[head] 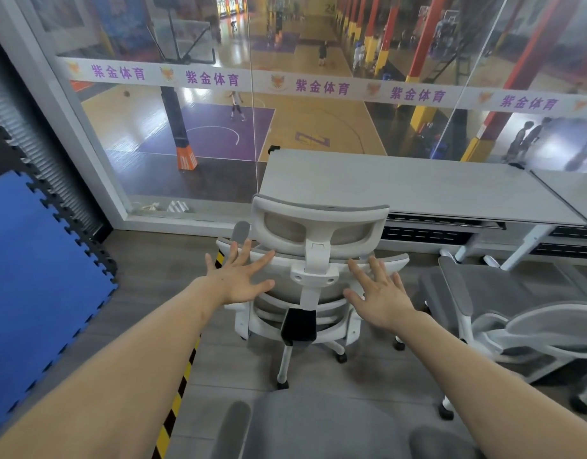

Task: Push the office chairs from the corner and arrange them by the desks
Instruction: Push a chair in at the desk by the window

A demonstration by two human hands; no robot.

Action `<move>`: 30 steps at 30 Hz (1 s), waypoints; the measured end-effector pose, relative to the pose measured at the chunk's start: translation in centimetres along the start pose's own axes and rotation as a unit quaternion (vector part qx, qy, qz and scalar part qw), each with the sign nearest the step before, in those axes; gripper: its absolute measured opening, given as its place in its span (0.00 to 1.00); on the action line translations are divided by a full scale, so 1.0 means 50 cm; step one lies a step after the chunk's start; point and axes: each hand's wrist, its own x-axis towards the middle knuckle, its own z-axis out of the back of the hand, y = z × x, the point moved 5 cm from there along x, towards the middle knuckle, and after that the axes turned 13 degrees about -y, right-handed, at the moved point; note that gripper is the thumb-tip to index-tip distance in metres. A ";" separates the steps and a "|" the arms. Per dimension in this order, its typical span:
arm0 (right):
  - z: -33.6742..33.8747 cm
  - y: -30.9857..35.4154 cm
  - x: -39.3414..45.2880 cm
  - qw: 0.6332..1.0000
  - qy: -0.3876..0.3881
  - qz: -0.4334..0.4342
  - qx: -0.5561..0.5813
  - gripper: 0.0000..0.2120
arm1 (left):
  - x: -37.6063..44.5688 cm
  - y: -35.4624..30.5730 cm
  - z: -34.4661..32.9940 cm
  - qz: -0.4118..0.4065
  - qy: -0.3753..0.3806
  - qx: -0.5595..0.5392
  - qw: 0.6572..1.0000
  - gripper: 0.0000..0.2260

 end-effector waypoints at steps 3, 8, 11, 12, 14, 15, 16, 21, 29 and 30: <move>-0.003 0.013 -0.002 1.000 0.004 0.003 -0.004 0.34 | 0.000 0.010 0.003 0.001 -0.002 0.017 1.000 0.32; 0.000 0.004 0.003 1.000 0.000 0.006 -0.021 0.34 | 0.000 -0.001 0.000 0.002 0.000 0.021 1.000 0.33; 0.001 -0.001 0.004 0.999 0.002 0.010 -0.036 0.34 | -0.001 -0.005 -0.001 0.003 0.001 0.021 1.000 0.33; 0.001 0.000 0.004 0.999 0.003 0.012 -0.038 0.34 | -0.002 -0.005 -0.002 0.003 0.001 0.021 1.000 0.34; 0.002 0.000 0.005 0.999 0.004 0.012 -0.037 0.34 | -0.001 -0.004 -0.001 0.003 -0.001 0.025 1.000 0.34; 0.002 0.000 0.006 0.999 0.004 0.011 -0.036 0.34 | 0.000 -0.004 -0.001 0.002 -0.002 0.026 1.000 0.34; 0.003 -0.001 0.006 0.999 0.003 0.009 -0.034 0.34 | 0.001 -0.005 -0.001 0.002 -0.003 0.029 1.000 0.34; 0.011 0.005 0.002 0.999 0.033 0.004 -0.023 0.38 | -0.005 -0.015 0.014 0.003 -0.013 0.070 0.997 0.34; 0.098 0.050 -0.161 0.997 -0.065 0.023 -0.021 0.20 | -0.196 -0.092 0.036 0.026 -0.105 -0.022 0.994 0.27; 0.109 0.051 -0.192 0.997 -0.077 0.023 -0.010 0.19 | -0.233 -0.100 0.039 0.027 -0.123 -0.040 0.991 0.25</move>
